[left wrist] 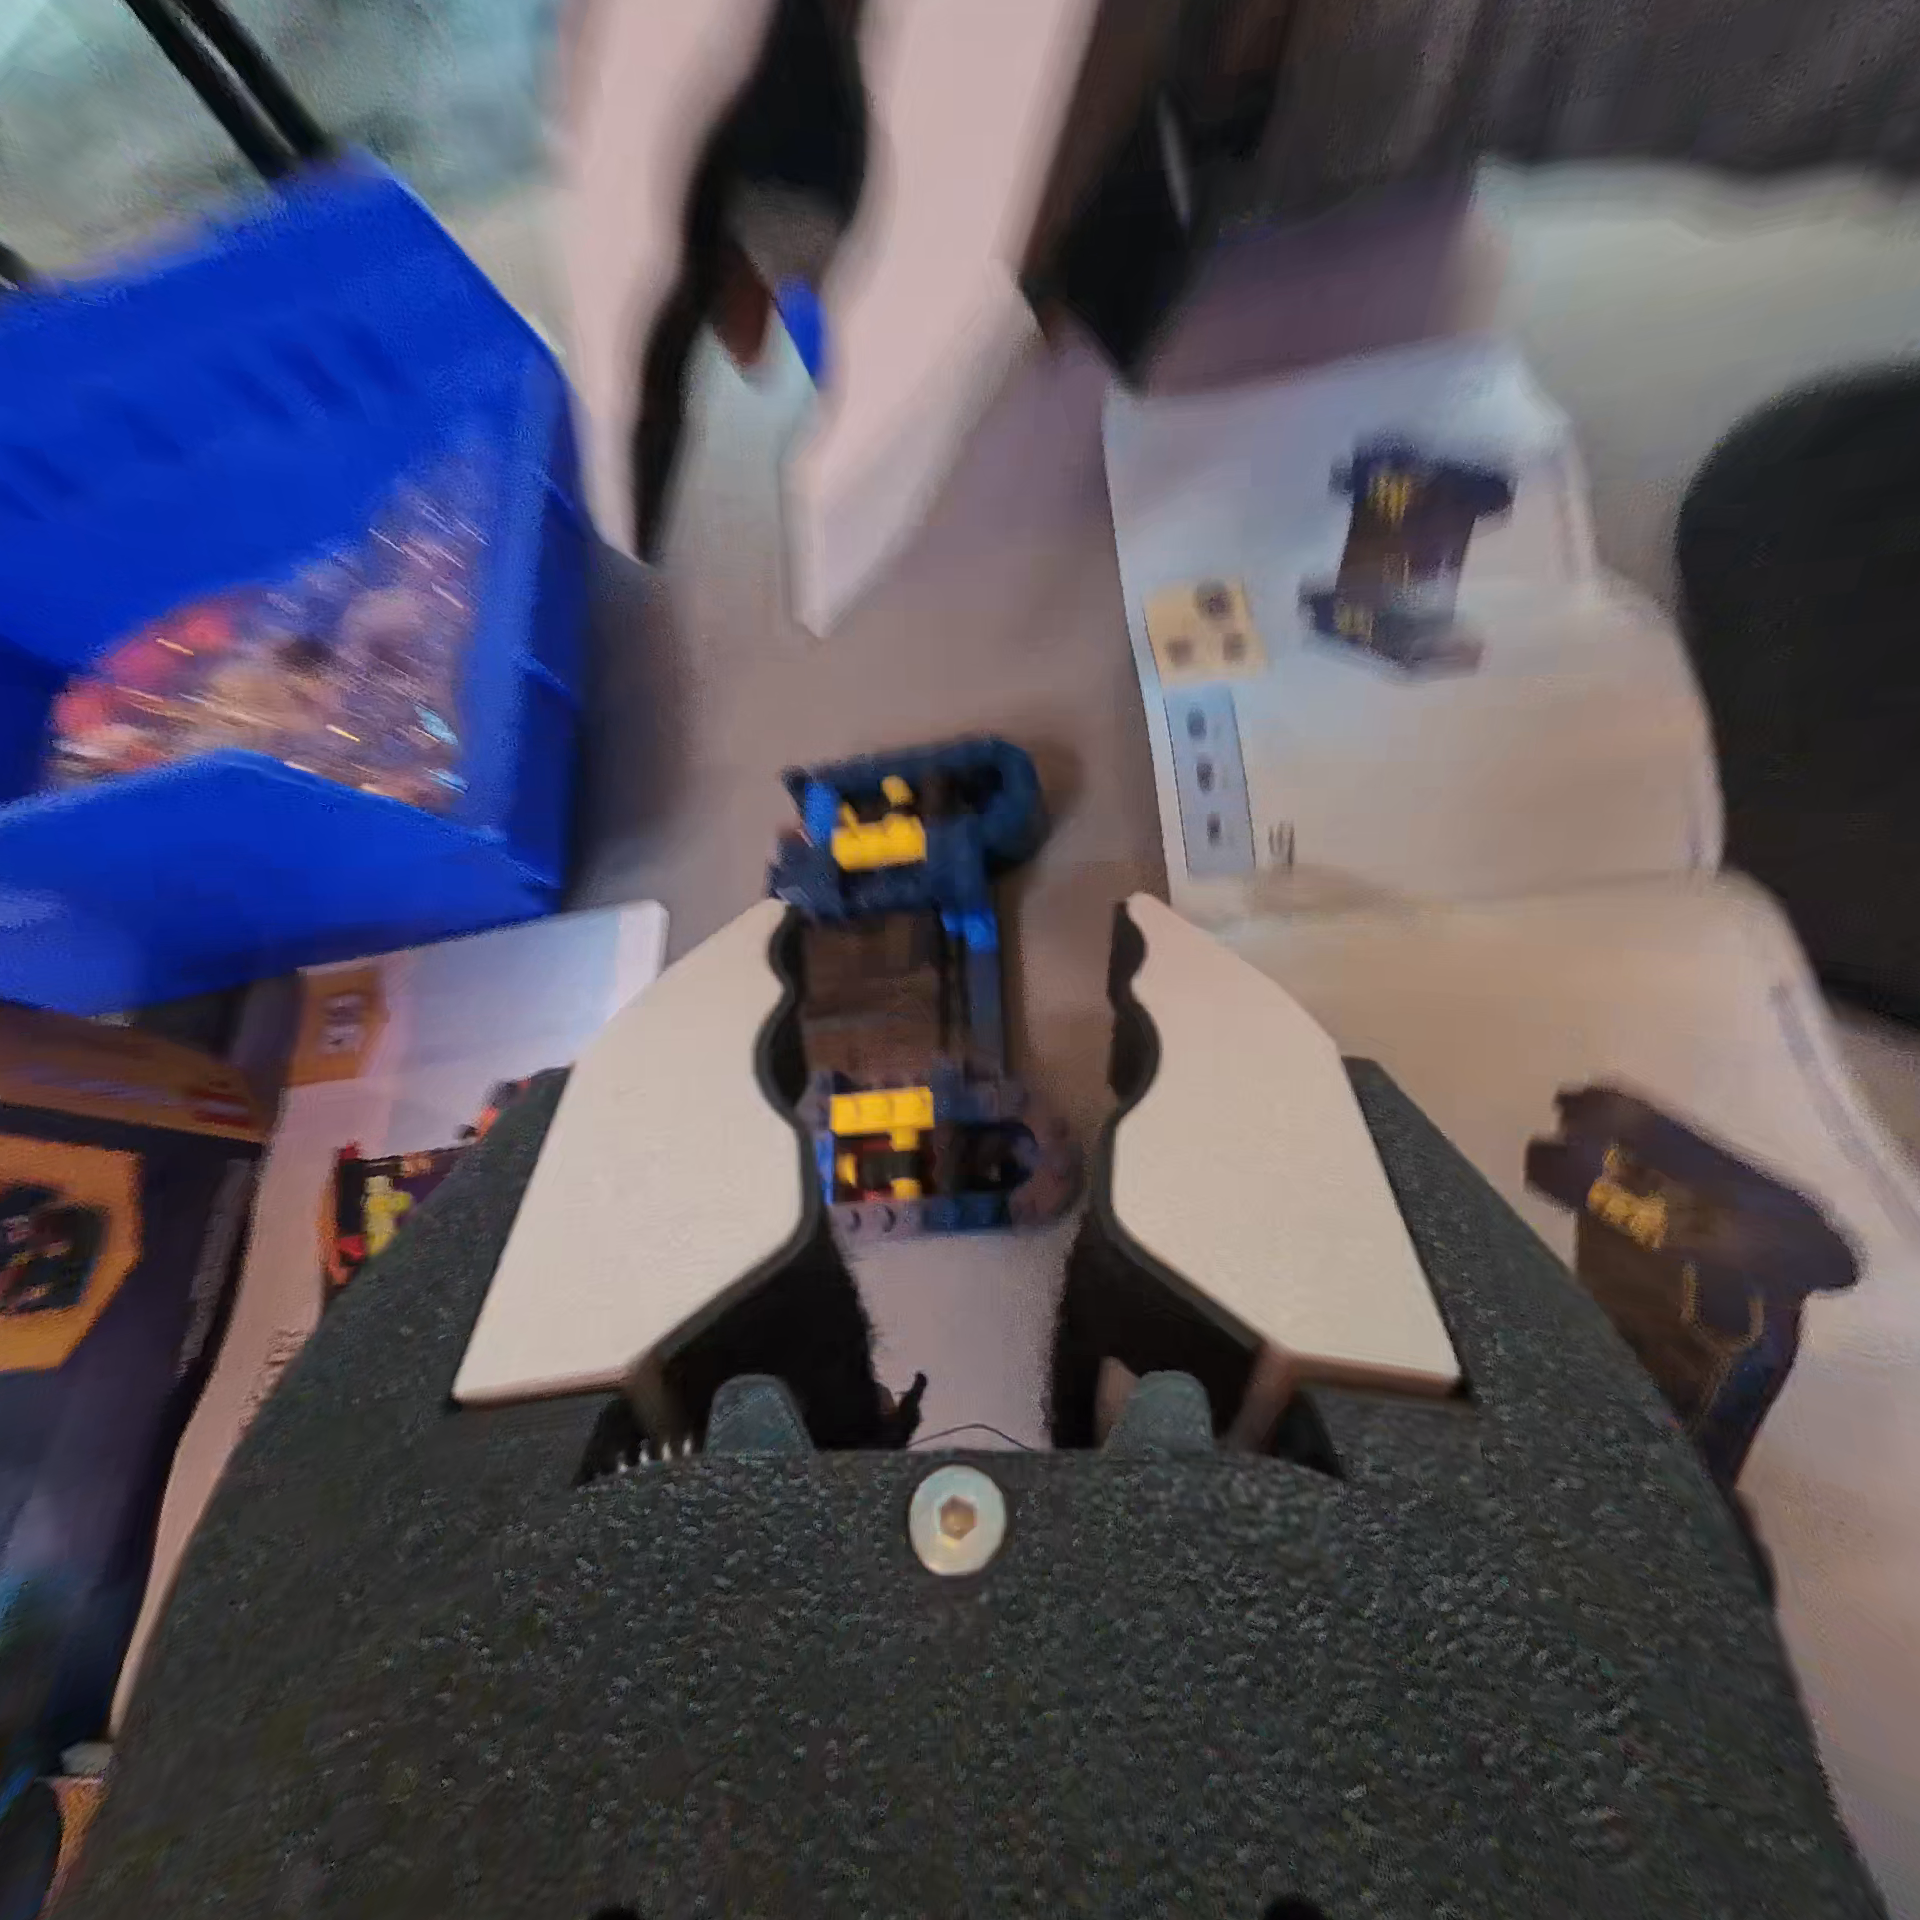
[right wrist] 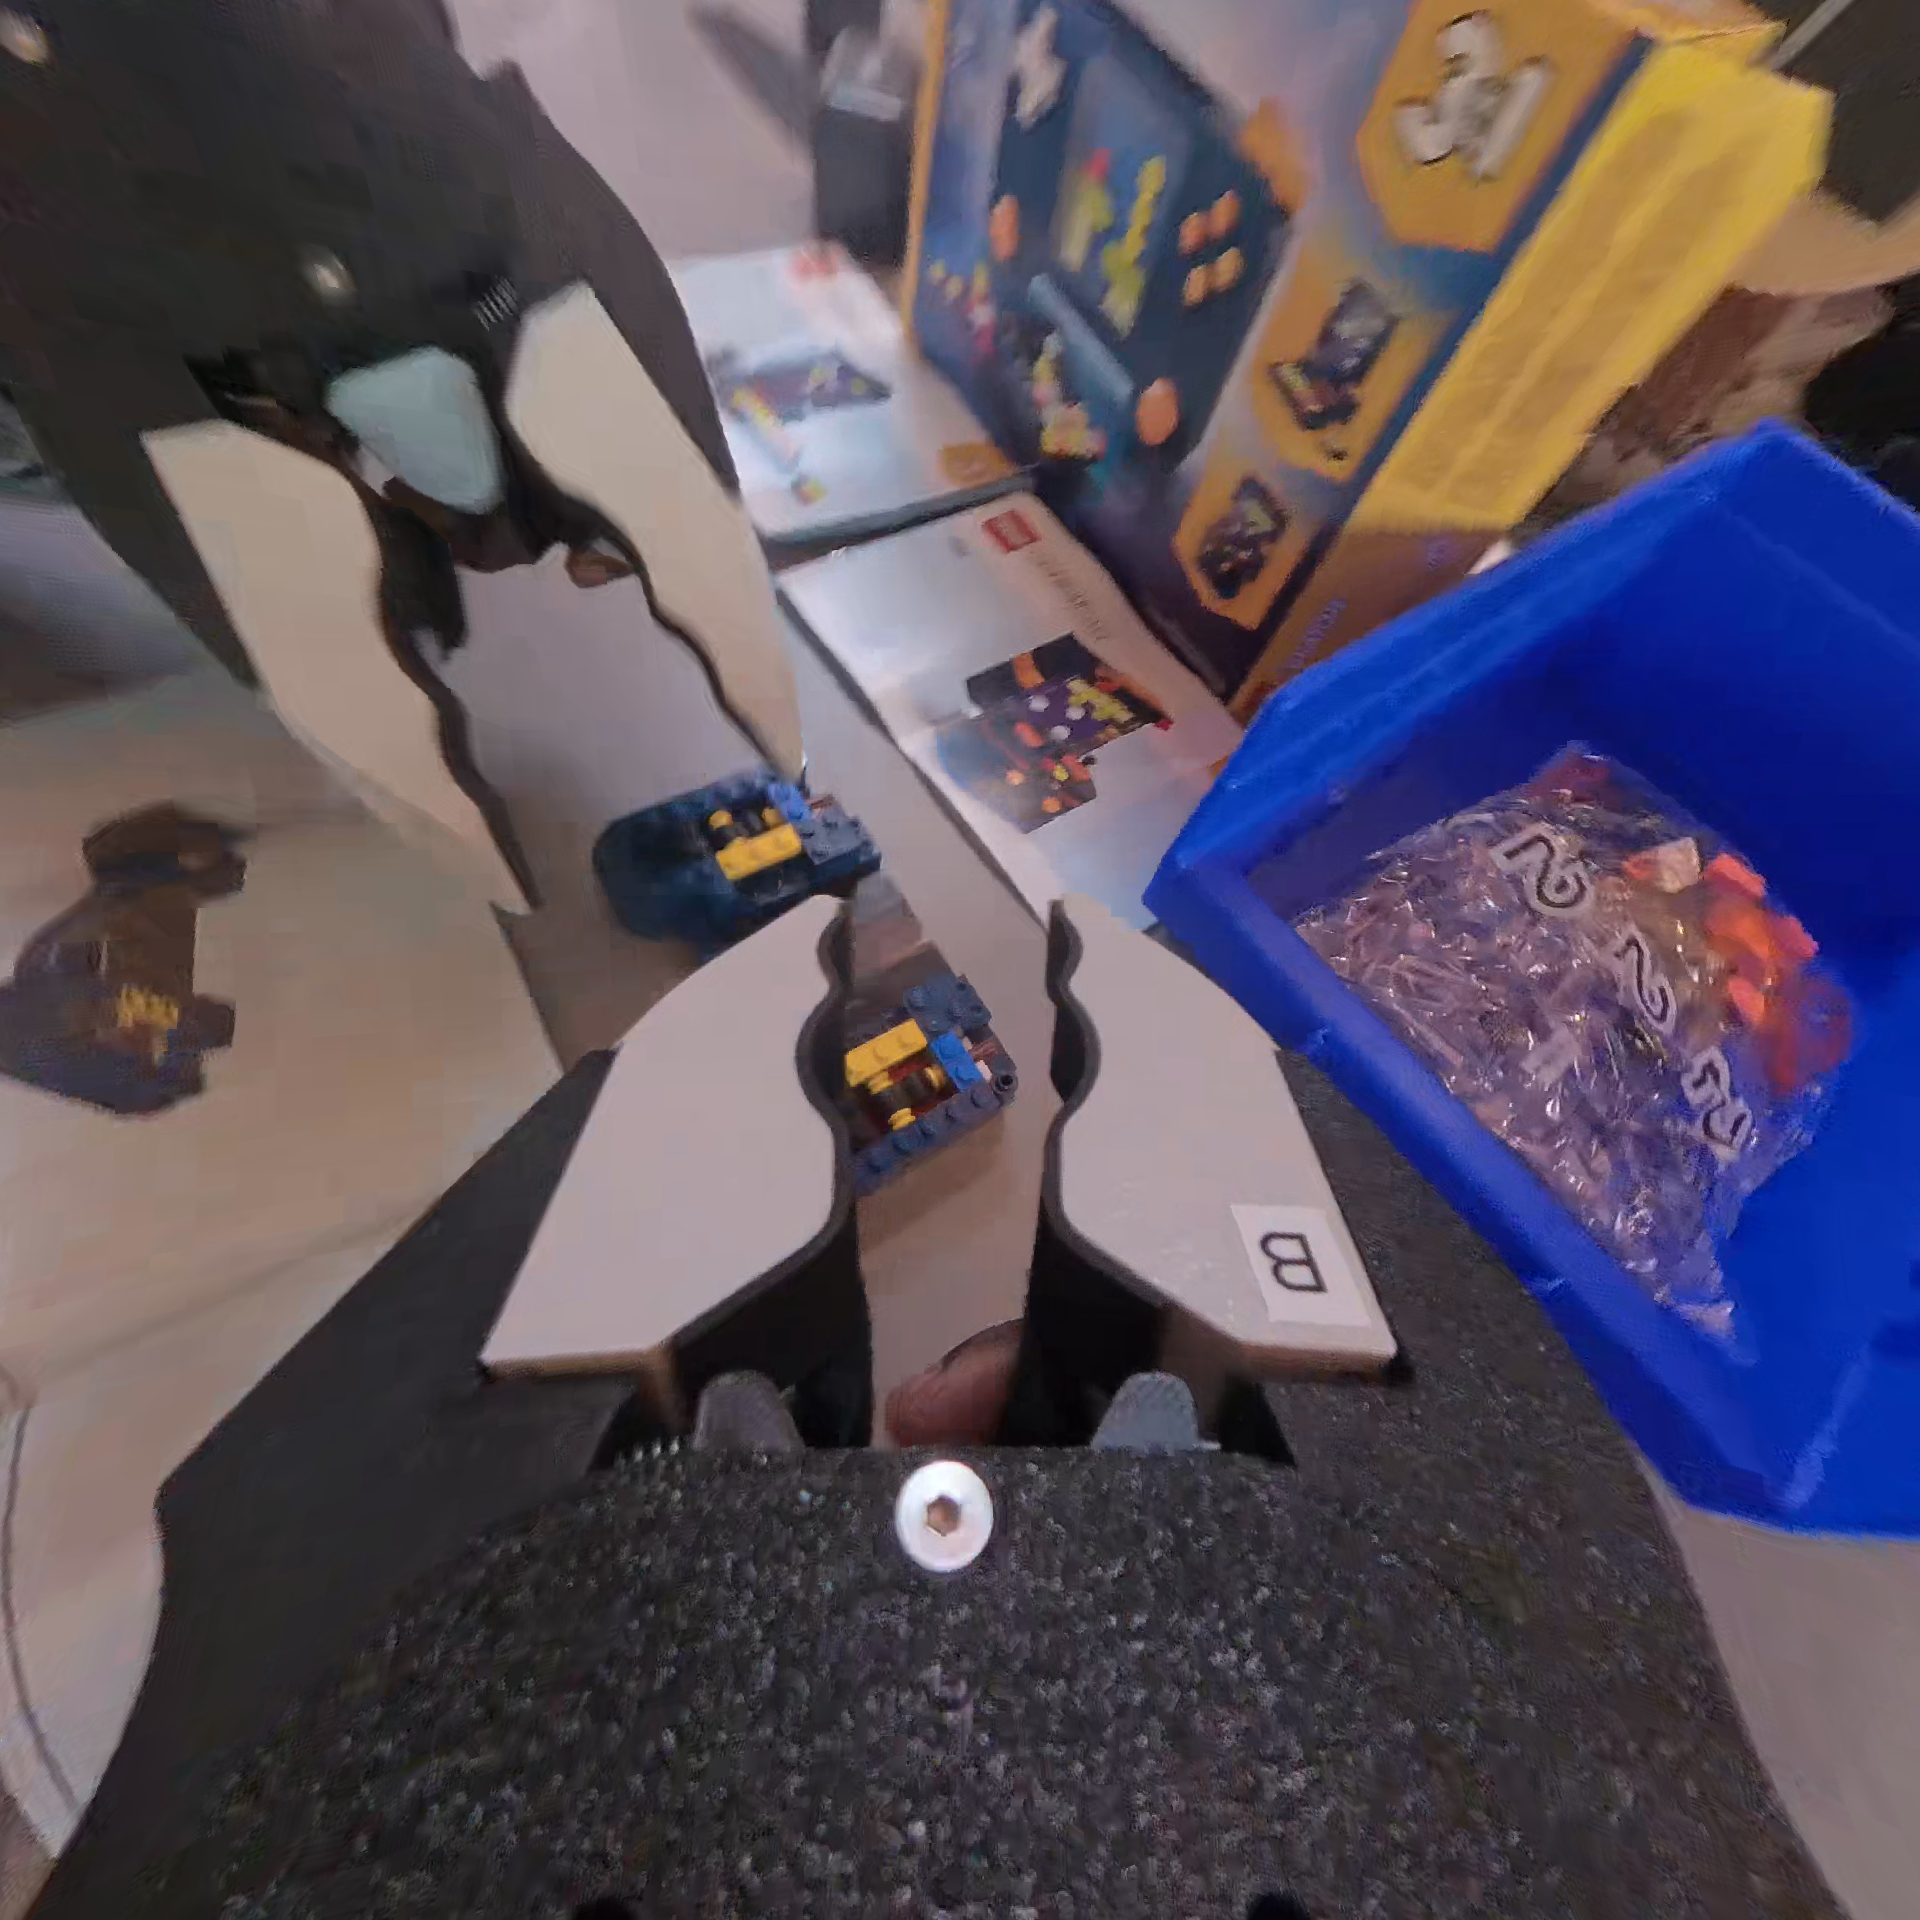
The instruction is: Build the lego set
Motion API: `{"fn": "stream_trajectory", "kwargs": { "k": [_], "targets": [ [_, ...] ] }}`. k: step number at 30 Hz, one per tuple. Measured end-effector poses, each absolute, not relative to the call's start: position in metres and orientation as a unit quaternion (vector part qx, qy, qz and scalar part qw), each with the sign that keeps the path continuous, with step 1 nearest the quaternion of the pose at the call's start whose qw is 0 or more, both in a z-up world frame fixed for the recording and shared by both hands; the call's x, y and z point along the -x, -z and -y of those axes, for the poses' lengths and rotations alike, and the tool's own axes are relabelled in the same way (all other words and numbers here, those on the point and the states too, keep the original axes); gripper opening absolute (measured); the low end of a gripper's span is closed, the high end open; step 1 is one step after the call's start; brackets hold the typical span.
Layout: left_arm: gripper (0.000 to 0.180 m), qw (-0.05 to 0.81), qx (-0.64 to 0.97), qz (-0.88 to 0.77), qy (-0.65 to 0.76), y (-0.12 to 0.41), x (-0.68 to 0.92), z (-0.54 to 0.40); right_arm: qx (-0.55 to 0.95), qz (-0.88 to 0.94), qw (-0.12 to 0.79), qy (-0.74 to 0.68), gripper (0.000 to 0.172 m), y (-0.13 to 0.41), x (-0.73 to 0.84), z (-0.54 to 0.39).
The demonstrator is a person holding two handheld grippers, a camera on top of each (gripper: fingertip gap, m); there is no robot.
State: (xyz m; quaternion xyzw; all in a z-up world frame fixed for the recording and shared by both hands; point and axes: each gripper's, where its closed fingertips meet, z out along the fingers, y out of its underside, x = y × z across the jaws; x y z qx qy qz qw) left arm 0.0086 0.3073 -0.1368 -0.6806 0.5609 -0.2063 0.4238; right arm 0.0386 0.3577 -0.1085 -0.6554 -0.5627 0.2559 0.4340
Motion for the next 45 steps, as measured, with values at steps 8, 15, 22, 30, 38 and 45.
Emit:
{"fn": "stream_trajectory", "kwargs": {
  "k": [8, 15, 22, 30, 38, 45],
  "targets": [
    [0.106, 0.611, 0.616, -0.22, 0.446, 0.035, 0.046, -0.296, 0.611, 0.335, 0.593, -0.403, 0.062, 0.1, -0.063, -0.37],
    [0.08, 0.665, 0.636, -0.27, 0.283, 0.085, 0.095, -0.286, 0.578, 0.324, 0.65, -0.372, 0.056, 0.094, -0.075, -0.374],
    [0.071, 0.606, 0.653, -0.436, 0.124, 0.147, 0.084, -0.283, 0.589, 0.354, 0.637, -0.35, 0.052, 0.106, -0.065, -0.371],
    [0.069, 0.58, 0.655, -0.471, 0.112, 0.158, 0.077, -0.279, 0.597, 0.33, 0.633, -0.367, 0.048, 0.106, -0.07, -0.376],
    [0.064, 0.539, 0.658, -0.518, 0.091, 0.176, 0.07, -0.274, 0.6, 0.329, 0.628, -0.371, 0.051, 0.106, -0.07, -0.377],
    [0.054, 0.496, 0.667, -0.555, 0.041, 0.195, 0.071, -0.274, 0.584, 0.481, 0.621, -0.204, 0.052, 0.074, -0.093, -0.352]
  ]
}}
